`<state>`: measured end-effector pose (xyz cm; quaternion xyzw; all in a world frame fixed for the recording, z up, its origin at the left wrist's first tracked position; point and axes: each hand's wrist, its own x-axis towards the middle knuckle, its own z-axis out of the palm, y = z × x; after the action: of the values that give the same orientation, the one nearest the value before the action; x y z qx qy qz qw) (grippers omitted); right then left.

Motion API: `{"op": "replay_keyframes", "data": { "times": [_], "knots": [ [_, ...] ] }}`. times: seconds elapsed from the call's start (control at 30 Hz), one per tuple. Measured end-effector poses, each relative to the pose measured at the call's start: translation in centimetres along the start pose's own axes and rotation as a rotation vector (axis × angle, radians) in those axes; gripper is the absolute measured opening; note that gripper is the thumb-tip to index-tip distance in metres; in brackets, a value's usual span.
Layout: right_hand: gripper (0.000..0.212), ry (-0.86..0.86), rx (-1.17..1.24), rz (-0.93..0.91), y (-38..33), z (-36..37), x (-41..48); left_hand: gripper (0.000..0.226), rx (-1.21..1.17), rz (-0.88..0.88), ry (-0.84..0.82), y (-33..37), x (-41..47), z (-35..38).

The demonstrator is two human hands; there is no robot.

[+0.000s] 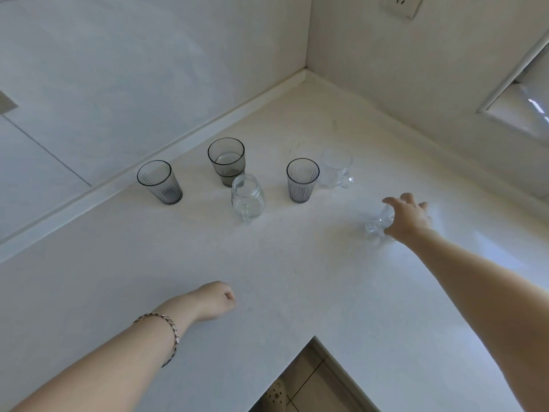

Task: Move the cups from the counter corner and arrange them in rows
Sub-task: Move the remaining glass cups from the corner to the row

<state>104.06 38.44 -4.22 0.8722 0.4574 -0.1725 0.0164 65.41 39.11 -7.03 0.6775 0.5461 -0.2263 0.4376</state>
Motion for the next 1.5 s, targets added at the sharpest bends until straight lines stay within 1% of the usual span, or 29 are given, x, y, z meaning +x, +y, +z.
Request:
{"op": "replay_keyframes", "data": {
  "times": [0.13,0.27,0.4,0.57,0.7,0.8,0.83,0.9,0.97,1.13,1.17,1.23,1.33,1.43,1.5],
  "knots": [
    [0.062,0.01,-0.114,-0.122,-1.2,0.1,-1.4,0.014,-0.078,-0.032,0.007,-2.0,-0.1,0.7],
    [0.066,-0.062,-0.151,-0.319,-5.8,1.2,-4.2,0.02,-0.182,-0.078,0.038,-5.4,-1.4,1.7],
    [0.07,-0.139,-0.18,-0.556,-13.1,2.9,-8.4,0.021,-0.226,-0.126,0.089,-9.5,-4.3,2.2],
    [0.067,-0.185,-0.222,-0.841,-22.8,6.0,-16.0,0.012,-0.249,-0.181,0.159,-15.7,-10.1,2.9],
    [0.067,-0.248,-0.23,-0.994,-30.0,9.2,-23.4,0.015,-0.33,-0.239,0.198,-22.3,-15.3,4.4],
    [0.067,-0.29,-0.263,-1.091,-34.9,11.9,-29.6,0.028,-0.379,-0.279,0.207,-28.3,-19.2,6.4],
    [0.067,-0.301,-0.275,-1.123,-36.5,12.9,-31.7,0.027,-0.406,-0.295,0.222,-30.5,-20.5,7.2],
    [0.067,-0.321,-0.293,-1.178,-39.4,14.8,-36.0,0.021,-0.439,-0.335,0.254,-34.9,-23.3,8.6],
    [0.068,-0.336,-0.307,-1.219,-42.3,16.7,-40.2,0.021,-0.475,-0.353,0.268,-39.5,-26.3,10.1],
    [0.07,-0.374,-0.325,-1.289,-49.4,20.8,-50.2,0.015,-0.532,-0.417,0.232,-49.4,-33.4,14.2],
    [0.07,-0.38,-0.328,-1.302,-50.9,21.6,-52.2,0.016,-0.535,-0.439,0.241,-51.2,-34.7,15.0],
    [0.071,-0.387,-0.325,-1.322,-53.8,23.3,-55.8,0.023,-0.536,-0.475,0.265,-54.4,-37.0,16.2],
    [0.071,-0.366,-0.346,-1.342,-57.6,26.0,-60.1,0.033,-0.561,-0.501,0.297,-58.0,-39.6,17.5],
    [0.069,-0.316,-0.386,-1.378,-60.6,28.3,-63.3,0.032,-0.611,-0.526,0.337,-60.1,-41.3,18.5],
    [0.067,-0.287,-0.413,-1.41,-62.0,29.6,-64.7,0.029,-0.639,-0.525,0.335,-60.8,-42.0,19.1]
  ]
}}
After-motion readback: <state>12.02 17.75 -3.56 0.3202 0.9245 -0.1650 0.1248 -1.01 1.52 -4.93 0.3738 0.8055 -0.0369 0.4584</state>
